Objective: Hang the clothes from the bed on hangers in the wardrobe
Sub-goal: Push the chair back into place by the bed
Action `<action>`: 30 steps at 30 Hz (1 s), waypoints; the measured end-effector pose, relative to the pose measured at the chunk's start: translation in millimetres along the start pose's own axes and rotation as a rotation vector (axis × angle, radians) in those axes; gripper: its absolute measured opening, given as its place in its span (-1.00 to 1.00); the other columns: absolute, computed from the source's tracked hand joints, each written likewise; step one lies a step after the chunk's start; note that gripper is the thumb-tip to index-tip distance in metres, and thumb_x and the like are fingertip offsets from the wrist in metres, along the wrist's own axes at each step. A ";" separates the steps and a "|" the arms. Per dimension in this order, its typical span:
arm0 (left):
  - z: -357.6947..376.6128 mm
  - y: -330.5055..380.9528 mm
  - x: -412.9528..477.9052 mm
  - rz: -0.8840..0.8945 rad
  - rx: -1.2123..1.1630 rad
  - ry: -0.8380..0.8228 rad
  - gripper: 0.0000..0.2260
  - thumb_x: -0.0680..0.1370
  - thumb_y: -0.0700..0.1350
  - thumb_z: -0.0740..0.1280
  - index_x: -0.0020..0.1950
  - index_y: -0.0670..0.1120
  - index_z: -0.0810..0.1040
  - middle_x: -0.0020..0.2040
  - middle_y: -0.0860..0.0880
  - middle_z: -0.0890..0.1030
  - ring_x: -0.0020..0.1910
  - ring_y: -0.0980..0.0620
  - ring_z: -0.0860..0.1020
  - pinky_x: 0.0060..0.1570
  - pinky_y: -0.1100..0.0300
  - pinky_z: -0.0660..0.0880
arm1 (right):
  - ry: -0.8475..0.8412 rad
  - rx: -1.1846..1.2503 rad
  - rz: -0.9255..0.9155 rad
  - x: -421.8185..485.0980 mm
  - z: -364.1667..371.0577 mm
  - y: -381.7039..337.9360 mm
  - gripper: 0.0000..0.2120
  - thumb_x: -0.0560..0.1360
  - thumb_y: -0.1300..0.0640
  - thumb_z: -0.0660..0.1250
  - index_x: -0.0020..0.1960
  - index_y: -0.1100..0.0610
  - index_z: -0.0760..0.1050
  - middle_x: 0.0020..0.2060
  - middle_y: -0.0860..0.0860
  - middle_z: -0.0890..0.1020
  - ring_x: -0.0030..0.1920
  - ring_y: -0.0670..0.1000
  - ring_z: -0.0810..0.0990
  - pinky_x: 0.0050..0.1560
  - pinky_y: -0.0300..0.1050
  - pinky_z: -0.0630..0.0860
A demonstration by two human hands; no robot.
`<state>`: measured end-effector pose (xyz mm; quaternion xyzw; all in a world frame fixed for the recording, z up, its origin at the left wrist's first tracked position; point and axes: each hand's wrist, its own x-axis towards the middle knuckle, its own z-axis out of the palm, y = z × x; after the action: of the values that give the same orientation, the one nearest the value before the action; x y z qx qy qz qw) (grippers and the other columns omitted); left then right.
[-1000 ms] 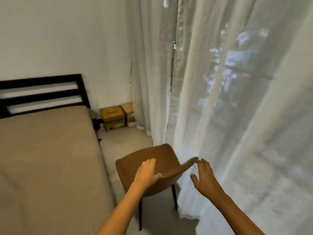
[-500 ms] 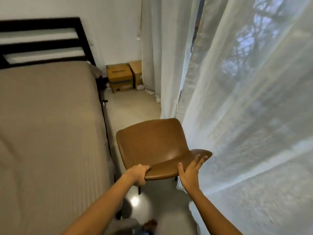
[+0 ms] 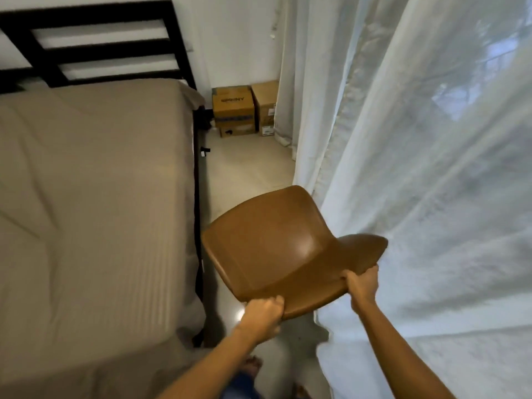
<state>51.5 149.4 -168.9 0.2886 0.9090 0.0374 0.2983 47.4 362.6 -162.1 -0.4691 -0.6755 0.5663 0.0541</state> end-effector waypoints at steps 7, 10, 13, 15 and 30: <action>10.5 143.7 47.8 -0.145 -0.154 0.125 -0.49 0.56 -0.05 0.23 0.40 -0.34 0.29 0.12 -0.15 0.61 0.05 -0.10 0.61 0.02 0.11 0.53 | -0.289 -0.311 -0.132 107.8 -58.4 -44.9 -0.22 0.17 0.24 0.46 0.36 0.18 0.30 0.22 0.20 0.49 0.13 0.23 0.51 0.09 0.18 0.55; -0.7 185.1 74.1 -0.217 -0.391 0.008 -0.52 0.60 -0.05 0.22 0.46 -0.22 0.22 0.25 -0.12 0.53 0.16 -0.14 0.55 0.16 0.06 0.49 | -0.320 -0.512 -0.212 133.1 -62.9 -60.5 -0.38 0.34 0.25 0.47 0.32 0.20 0.29 0.22 0.20 0.48 0.12 0.19 0.50 0.05 0.03 0.52; -2.8 207.6 99.5 -0.247 -0.445 0.039 -0.56 0.59 0.00 0.24 0.41 -0.17 0.33 0.22 -0.09 0.56 0.13 -0.10 0.58 0.14 0.10 0.51 | -0.275 -0.528 -0.277 136.7 -69.0 -62.7 -0.37 0.40 0.11 0.47 0.36 0.20 0.27 0.25 0.18 0.48 0.19 0.21 0.50 0.13 0.03 0.47; -4.4 215.0 109.8 -0.249 -0.465 0.071 -0.58 0.58 0.00 0.25 0.36 -0.20 0.38 0.16 -0.10 0.59 0.08 -0.09 0.60 0.10 0.12 0.54 | -0.229 -0.408 -0.223 122.0 -77.5 -53.0 -0.37 0.42 0.07 0.46 0.39 0.16 0.27 0.28 0.16 0.47 0.21 0.20 0.49 0.19 0.04 0.46; -19.1 186.7 143.6 0.223 -0.521 -0.026 -0.42 0.63 -0.16 0.19 0.55 -0.15 -0.05 0.28 -0.16 0.50 0.21 -0.12 0.51 0.22 0.03 0.46 | -0.179 -0.607 -0.195 105.3 -101.5 -13.2 -0.57 0.53 0.23 0.26 0.35 0.22 0.24 0.19 0.22 0.52 0.15 0.25 0.54 0.20 0.10 0.48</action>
<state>40.4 385.1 -183.1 0.3006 0.8275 0.2987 0.3682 42.9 509.4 -163.7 -0.3456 -0.8572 0.3701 -0.0939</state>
